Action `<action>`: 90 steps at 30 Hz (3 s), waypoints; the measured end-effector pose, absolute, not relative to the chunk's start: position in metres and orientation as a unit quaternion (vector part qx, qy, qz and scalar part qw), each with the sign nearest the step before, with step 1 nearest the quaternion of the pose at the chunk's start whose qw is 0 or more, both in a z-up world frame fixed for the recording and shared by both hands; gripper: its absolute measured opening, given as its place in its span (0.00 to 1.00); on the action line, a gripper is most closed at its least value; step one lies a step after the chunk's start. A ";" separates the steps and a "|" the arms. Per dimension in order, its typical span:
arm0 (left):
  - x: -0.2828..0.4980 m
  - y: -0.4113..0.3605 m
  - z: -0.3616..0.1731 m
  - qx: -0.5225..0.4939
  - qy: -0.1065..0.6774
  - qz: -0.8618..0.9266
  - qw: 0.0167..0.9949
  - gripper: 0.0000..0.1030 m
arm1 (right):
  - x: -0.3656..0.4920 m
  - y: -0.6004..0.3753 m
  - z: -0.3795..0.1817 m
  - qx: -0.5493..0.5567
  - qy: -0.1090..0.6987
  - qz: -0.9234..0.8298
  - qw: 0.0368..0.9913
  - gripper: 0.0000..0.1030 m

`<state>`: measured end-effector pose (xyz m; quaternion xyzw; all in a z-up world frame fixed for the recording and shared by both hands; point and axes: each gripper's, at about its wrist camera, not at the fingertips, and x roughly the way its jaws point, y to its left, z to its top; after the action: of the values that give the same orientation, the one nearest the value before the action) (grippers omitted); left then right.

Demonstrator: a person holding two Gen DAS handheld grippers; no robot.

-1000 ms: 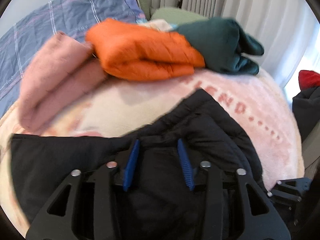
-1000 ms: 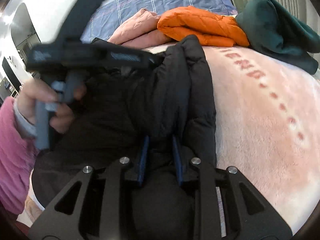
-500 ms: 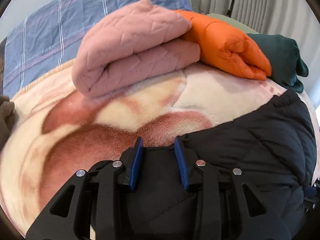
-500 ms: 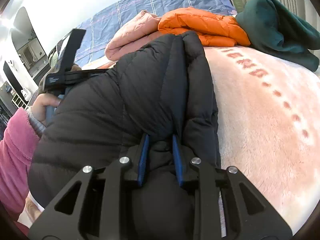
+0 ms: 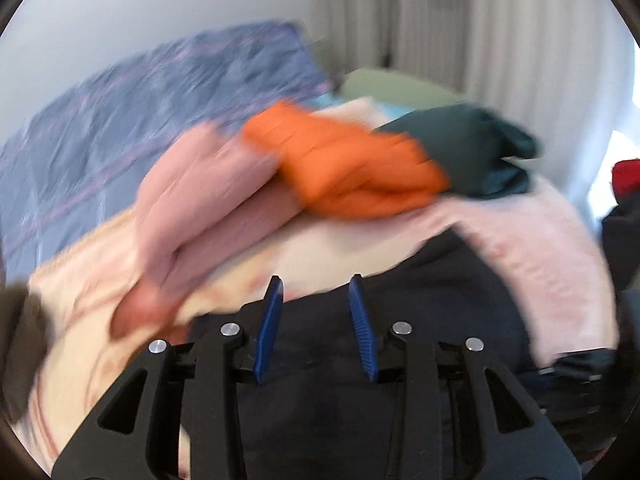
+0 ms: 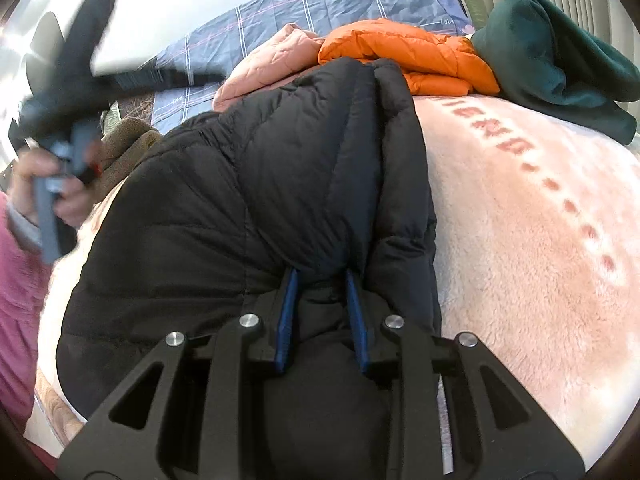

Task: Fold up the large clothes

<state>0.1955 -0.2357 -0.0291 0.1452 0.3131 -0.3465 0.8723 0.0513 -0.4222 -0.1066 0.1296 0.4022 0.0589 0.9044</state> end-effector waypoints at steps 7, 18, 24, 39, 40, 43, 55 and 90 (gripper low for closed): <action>0.201 -0.303 -0.114 0.227 0.379 -0.341 0.830 0.55 | 0.052 -0.428 -0.106 0.143 0.401 0.061 0.903 0.25; 0.159 -0.250 -0.067 0.184 0.340 -0.337 0.858 0.57 | 0.051 -0.430 -0.109 0.156 0.399 0.072 0.901 0.25; 0.069 -0.170 -0.049 0.155 0.303 -0.335 0.879 0.72 | 0.051 -0.433 -0.109 0.167 0.395 0.079 0.900 0.25; -0.016 -0.173 -0.120 0.201 0.337 -0.242 0.887 0.77 | 0.045 -0.431 -0.109 0.164 0.390 0.078 0.903 0.25; -0.013 -0.171 -0.118 0.183 0.337 -0.239 0.892 0.77 | 0.046 -0.431 -0.109 0.165 0.390 0.078 0.903 0.25; -0.009 -0.167 -0.113 0.164 0.329 -0.216 0.905 0.79 | 0.046 -0.431 -0.109 0.165 0.390 0.078 0.903 0.25; -0.013 -0.128 -0.133 0.216 0.357 -0.148 0.897 0.82 | 0.048 -0.428 -0.109 0.161 0.394 0.092 0.900 0.25; 0.125 -0.182 -0.034 0.063 0.331 -0.319 0.886 0.23 | 0.042 -0.423 -0.109 0.156 0.386 0.080 0.906 0.26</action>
<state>0.1250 -0.1815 -0.0342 0.0633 0.3306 -0.3194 0.8858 0.0419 -0.4235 -0.1090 0.1563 0.3862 0.0799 0.9055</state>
